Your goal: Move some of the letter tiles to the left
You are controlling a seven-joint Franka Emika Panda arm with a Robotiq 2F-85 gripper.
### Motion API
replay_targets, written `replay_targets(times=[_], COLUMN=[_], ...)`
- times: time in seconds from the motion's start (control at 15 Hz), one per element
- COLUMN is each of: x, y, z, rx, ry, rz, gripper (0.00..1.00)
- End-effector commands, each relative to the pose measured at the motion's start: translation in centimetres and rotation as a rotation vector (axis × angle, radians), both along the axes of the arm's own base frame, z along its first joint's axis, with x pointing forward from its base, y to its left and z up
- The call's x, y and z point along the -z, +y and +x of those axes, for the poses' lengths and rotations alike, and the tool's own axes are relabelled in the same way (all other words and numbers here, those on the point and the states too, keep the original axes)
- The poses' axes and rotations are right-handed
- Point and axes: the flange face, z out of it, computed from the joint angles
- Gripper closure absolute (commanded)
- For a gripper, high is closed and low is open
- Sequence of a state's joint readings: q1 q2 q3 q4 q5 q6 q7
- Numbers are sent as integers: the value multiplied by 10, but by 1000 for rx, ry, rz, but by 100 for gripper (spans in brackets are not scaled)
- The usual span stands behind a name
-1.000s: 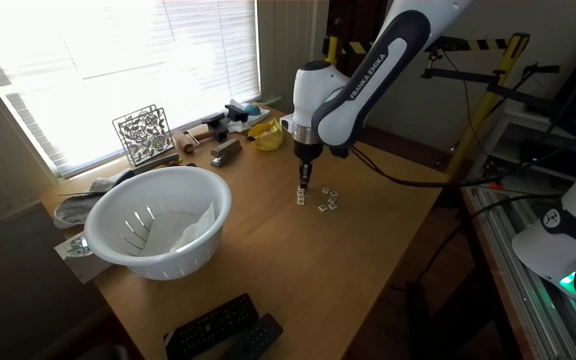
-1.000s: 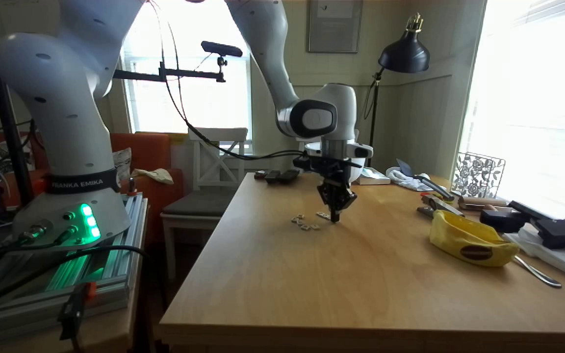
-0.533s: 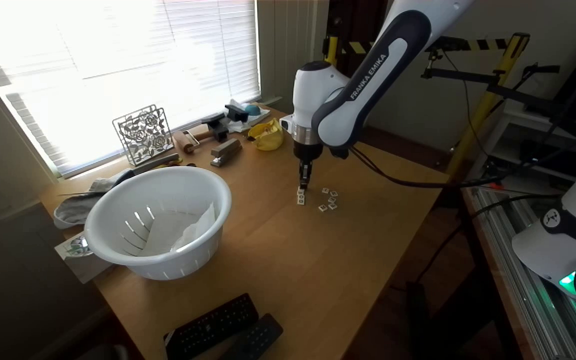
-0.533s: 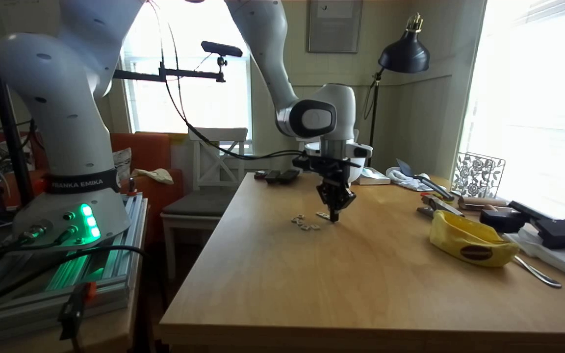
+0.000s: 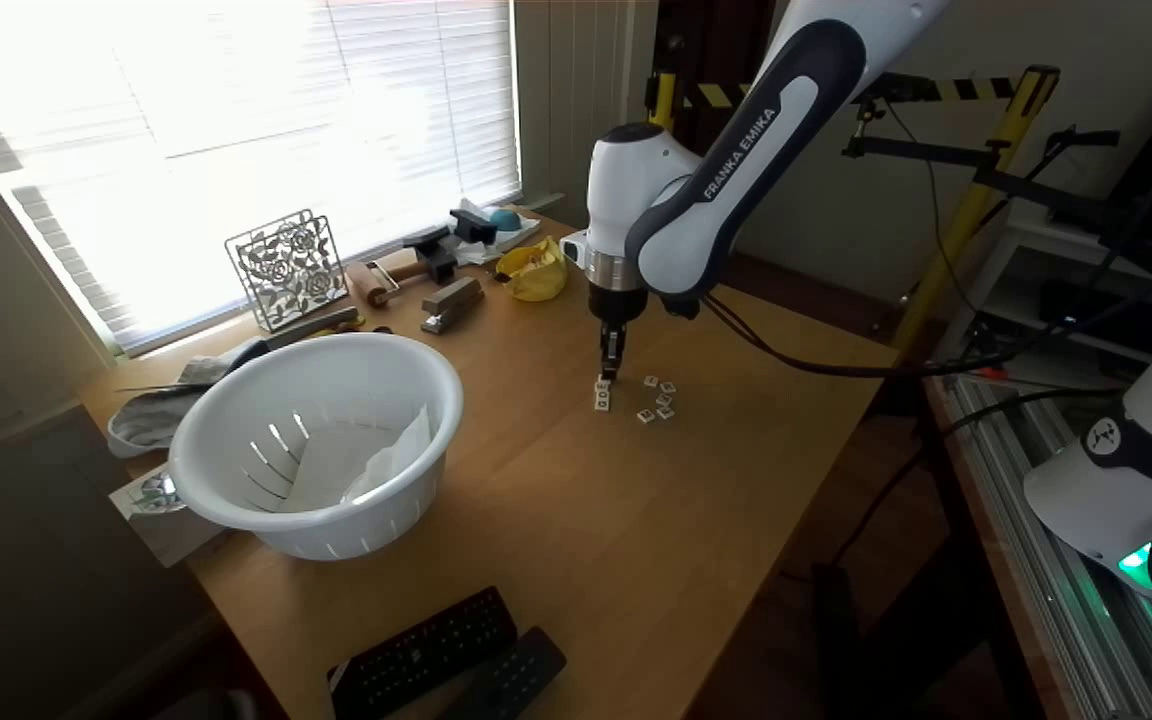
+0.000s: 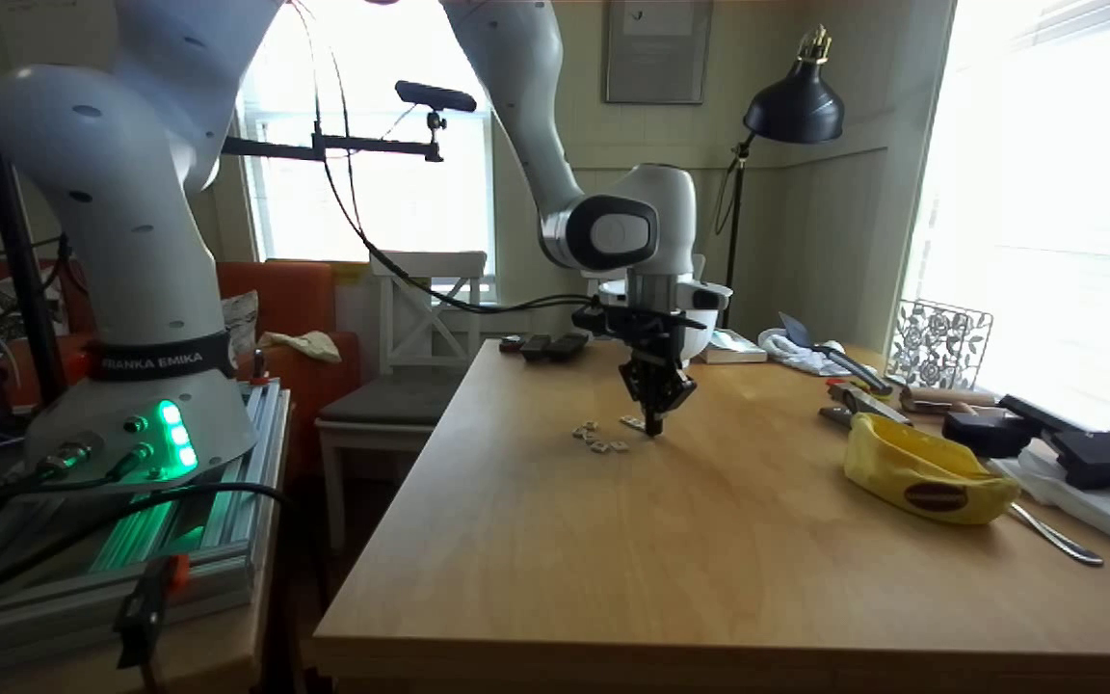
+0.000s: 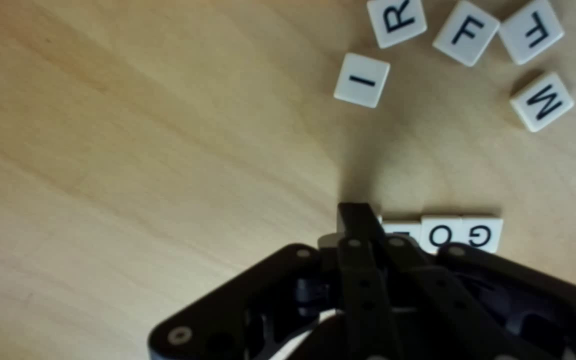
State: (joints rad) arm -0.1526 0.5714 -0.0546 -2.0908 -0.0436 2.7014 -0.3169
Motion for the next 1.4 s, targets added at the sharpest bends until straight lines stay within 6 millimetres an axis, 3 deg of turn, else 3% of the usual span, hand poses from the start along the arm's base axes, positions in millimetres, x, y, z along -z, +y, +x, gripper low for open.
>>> replay_targets(times=[0.0, 1.33], x=[2, -11], y=[3, 1], z=[-8, -14], rx=[-14, -19], ry=[0, -64], rz=[-13, -36], gripper=[100, 100])
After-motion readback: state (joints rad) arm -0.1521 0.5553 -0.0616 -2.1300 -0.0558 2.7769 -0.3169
